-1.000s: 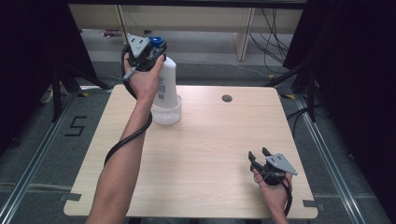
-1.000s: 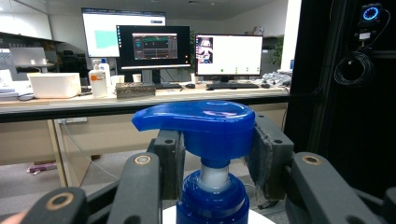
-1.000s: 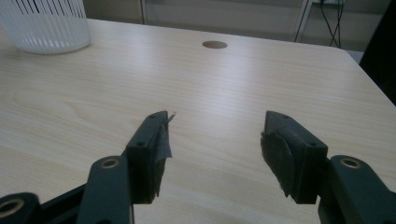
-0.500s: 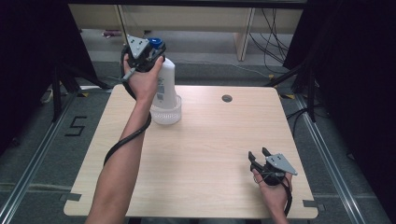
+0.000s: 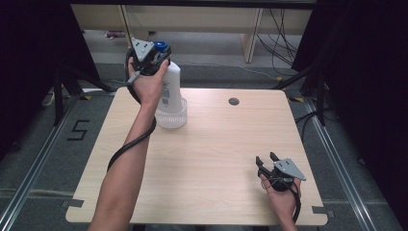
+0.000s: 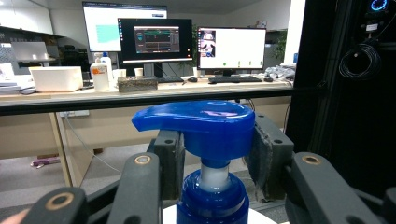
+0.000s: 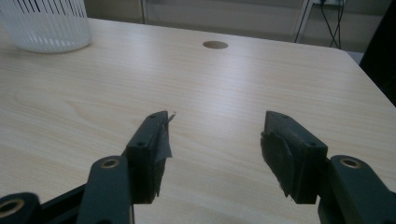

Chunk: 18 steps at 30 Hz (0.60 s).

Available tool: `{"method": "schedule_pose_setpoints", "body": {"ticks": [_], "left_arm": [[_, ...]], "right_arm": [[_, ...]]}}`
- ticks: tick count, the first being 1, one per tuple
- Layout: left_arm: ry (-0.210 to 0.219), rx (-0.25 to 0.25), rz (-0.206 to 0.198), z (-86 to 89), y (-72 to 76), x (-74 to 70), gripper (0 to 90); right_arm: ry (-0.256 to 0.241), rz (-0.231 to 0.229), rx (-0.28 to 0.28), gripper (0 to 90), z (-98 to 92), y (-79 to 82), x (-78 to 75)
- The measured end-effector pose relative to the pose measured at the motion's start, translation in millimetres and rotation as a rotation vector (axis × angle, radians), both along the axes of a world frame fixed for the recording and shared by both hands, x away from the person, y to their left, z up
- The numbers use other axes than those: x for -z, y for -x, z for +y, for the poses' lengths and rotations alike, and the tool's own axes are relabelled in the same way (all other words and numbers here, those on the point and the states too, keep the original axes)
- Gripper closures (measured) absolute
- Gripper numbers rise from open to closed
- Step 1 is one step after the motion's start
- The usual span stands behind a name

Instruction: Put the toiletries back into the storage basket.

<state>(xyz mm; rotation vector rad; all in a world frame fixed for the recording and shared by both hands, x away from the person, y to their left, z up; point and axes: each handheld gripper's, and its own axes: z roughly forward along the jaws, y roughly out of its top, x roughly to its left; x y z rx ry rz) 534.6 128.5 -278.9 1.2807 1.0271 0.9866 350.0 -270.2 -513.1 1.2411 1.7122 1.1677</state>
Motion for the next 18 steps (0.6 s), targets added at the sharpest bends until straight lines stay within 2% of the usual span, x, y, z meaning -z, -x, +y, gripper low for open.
{"method": "schedule_pose_setpoints", "body": {"ticks": [1,5,6,7,9,11,13,16,18], "left_arm": [[-0.002,0.000,0.003,0.1,0.1,0.4,59.7],[-0.008,-0.001,0.005,-0.1,-0.1,2.2,59.7],[-0.007,-0.002,0.008,0.0,-0.5,3.2,59.7],[-0.007,-0.002,0.008,0.0,-0.5,3.2,59.6],[-0.005,-0.002,0.011,0.1,-0.4,4.3,59.7],[-0.007,0.001,0.014,0.1,-0.5,5.1,59.7],[-0.005,0.000,0.015,0.3,-0.8,7.0,59.7],[-0.006,0.001,0.019,0.5,-1.0,9.1,59.7],[-0.006,-0.003,0.023,1.3,-1.3,10.8,59.7]], "right_arm": [[-0.014,0.007,0.000,42.2,1.0,0.2,0.2],[-0.001,-0.004,0.000,42.2,-0.3,0.0,-0.1],[-0.013,0.007,0.001,42.2,1.0,0.4,0.2],[-0.015,-0.004,0.003,42.2,1.1,0.0,0.7],[-0.012,0.005,0.005,42.2,1.1,0.3,0.3],[-0.016,-0.008,0.002,42.2,1.1,-0.1,0.8],[-0.012,0.005,0.000,42.2,1.0,0.1,0.3],[-0.019,-0.005,0.001,42.2,1.1,0.1,0.6],[-0.021,0.013,0.000,42.2,1.4,0.7,-0.1]]}}
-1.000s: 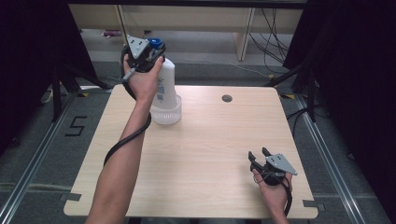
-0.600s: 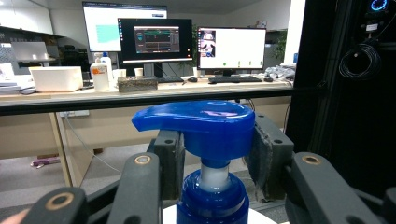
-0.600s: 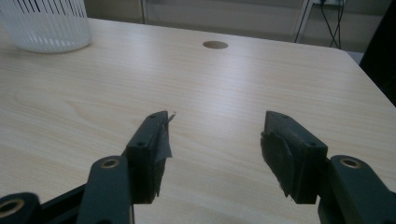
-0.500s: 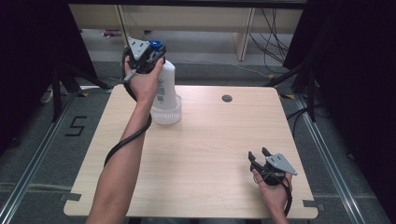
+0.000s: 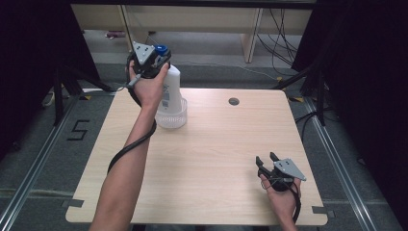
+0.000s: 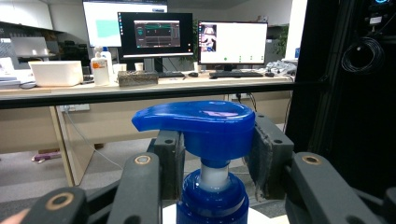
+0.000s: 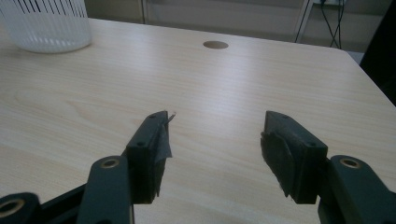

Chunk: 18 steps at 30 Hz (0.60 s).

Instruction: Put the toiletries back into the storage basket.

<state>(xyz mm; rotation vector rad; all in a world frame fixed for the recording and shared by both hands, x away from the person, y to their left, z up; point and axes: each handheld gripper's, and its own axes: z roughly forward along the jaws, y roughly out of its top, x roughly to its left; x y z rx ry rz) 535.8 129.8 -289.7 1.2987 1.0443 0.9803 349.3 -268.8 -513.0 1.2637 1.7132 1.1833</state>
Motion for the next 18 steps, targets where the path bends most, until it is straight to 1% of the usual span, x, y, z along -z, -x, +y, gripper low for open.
{"method": "schedule_pose_setpoints", "body": {"ticks": [1,2,6,11,12,14,15,16,18], "left_arm": [[0.002,-0.003,0.000,0.1,-0.2,1.0,59.7],[0.000,-0.003,0.000,0.2,-0.3,1.7,59.7],[-0.007,-0.003,0.005,-0.1,-0.7,3.2,59.7],[-0.001,-0.003,0.010,0.5,-1.0,6.4,59.7],[-0.006,-0.002,0.013,-0.1,-0.8,7.8,59.7],[-0.009,-0.002,0.015,-0.9,-1.0,9.3,59.6],[-0.009,-0.002,0.015,-0.9,-1.0,9.3,59.7],[-0.006,-0.002,0.016,-1.4,-1.3,10.7,59.7],[-0.006,0.000,0.020,-1.5,-1.3,12.0,59.6]], "right_arm": [[-0.002,-0.011,0.003,42.2,0.2,-0.4,0.5],[-0.002,-0.014,0.002,42.2,0.3,-0.6,0.6],[-0.002,-0.014,0.002,42.2,0.2,-0.5,0.5],[-0.002,-0.013,0.002,42.2,0.2,-0.5,0.5],[0.000,-0.015,0.003,42.2,0.3,-0.5,0.6],[0.023,-0.034,0.005,42.2,-1.3,-1.2,0.4],[0.023,-0.034,0.005,42.2,-1.3,-1.2,0.4],[-0.002,-0.014,0.002,42.2,0.3,-0.5,0.6],[-0.002,-0.013,0.002,42.2,0.3,-0.5,0.6]]}}
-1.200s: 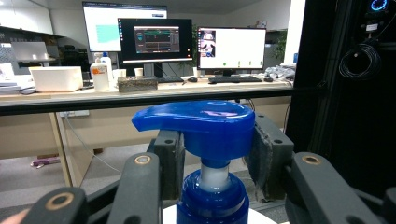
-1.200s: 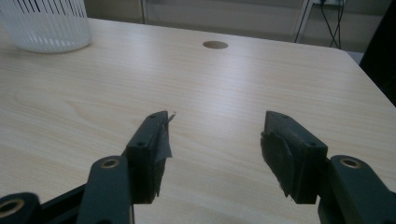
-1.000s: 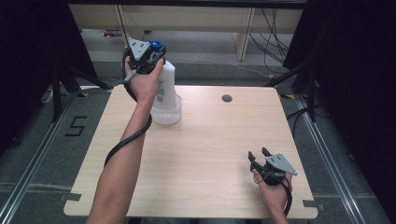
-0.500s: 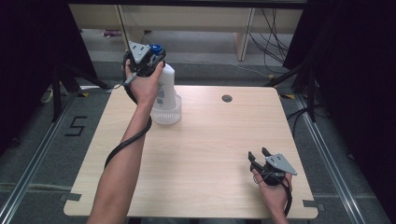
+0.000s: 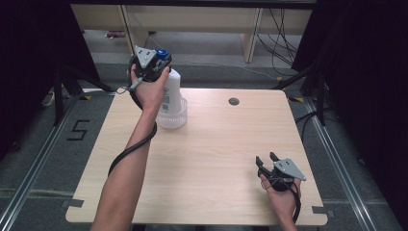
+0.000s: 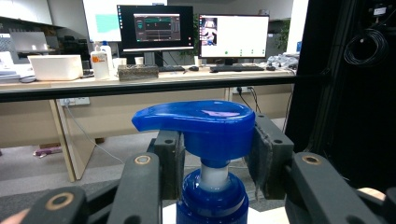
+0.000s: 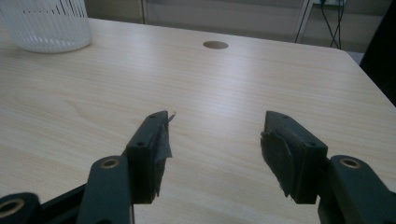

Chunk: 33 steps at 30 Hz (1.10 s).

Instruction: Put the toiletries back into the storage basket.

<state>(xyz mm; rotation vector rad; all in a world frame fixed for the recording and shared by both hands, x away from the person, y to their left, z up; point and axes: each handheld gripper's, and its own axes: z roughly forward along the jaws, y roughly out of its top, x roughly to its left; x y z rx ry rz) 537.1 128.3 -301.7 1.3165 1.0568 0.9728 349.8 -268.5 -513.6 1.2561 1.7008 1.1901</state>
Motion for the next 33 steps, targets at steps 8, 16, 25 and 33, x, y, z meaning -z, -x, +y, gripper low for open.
{"method": "schedule_pose_setpoints", "body": {"ticks": [8,16,25,33], "left_arm": [[-0.008,0.001,0.012,-1.4,-0.9,8.1,59.7],[-0.009,0.001,0.028,-2.5,-1.1,16.5,59.6],[-0.008,0.002,0.048,-3.2,-2.7,25.9,59.6],[-0.008,0.001,0.055,-2.8,-3.0,31.0,59.6]], "right_arm": [[0.000,-0.004,0.000,42.2,-0.1,-0.1,0.1],[0.031,-0.024,-0.004,42.2,-1.5,-1.1,0.4],[0.007,0.000,-0.012,42.3,0.8,-0.1,0.0],[0.010,-0.005,-0.013,42.3,0.4,-0.3,0.1]]}}
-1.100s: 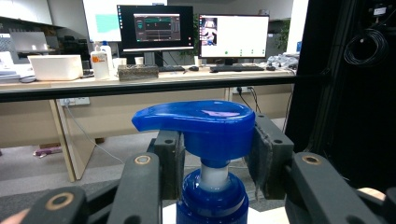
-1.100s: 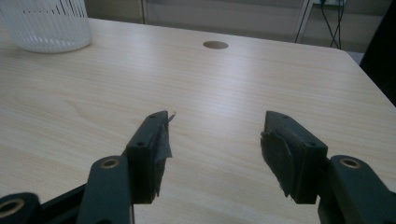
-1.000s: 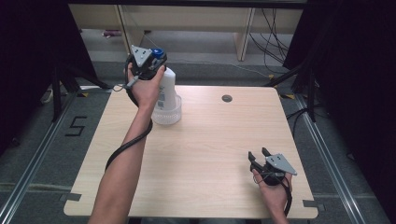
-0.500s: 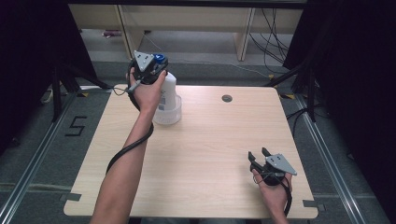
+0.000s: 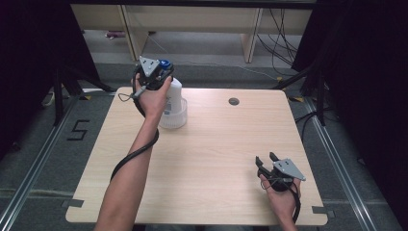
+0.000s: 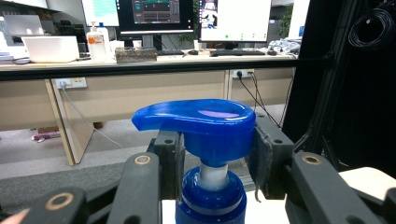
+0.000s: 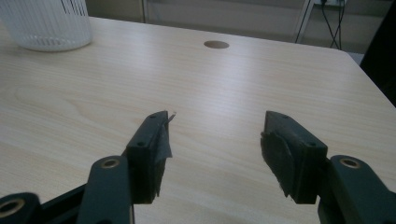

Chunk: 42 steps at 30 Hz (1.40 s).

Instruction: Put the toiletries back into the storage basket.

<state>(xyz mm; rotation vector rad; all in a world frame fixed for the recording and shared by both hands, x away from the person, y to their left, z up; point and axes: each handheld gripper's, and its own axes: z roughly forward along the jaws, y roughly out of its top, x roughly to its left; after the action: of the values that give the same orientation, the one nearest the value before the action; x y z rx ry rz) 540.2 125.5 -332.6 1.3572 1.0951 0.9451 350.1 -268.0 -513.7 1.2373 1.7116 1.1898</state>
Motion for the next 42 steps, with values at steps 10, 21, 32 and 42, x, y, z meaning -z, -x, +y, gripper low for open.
{"method": "schedule_pose_setpoints", "body": {"ticks": [10,21,32,42], "left_arm": [[0.004,0.002,0.014,0.3,-1.0,8.5,59.5],[0.003,-0.002,0.027,2.1,-1.9,17.0,59.4],[0.001,-0.009,0.030,10.9,-0.1,19.1,58.7],[0.009,-0.017,0.037,11.5,-0.7,22.1,48.1]], "right_arm": [[-0.009,0.000,0.010,42.3,0.5,0.5,0.1],[0.001,0.002,0.011,42.3,0.6,0.3,0.4],[0.030,-0.016,0.005,42.1,0.1,0.0,0.2],[-0.016,0.017,0.016,41.9,3.5,2.6,-0.1]]}}
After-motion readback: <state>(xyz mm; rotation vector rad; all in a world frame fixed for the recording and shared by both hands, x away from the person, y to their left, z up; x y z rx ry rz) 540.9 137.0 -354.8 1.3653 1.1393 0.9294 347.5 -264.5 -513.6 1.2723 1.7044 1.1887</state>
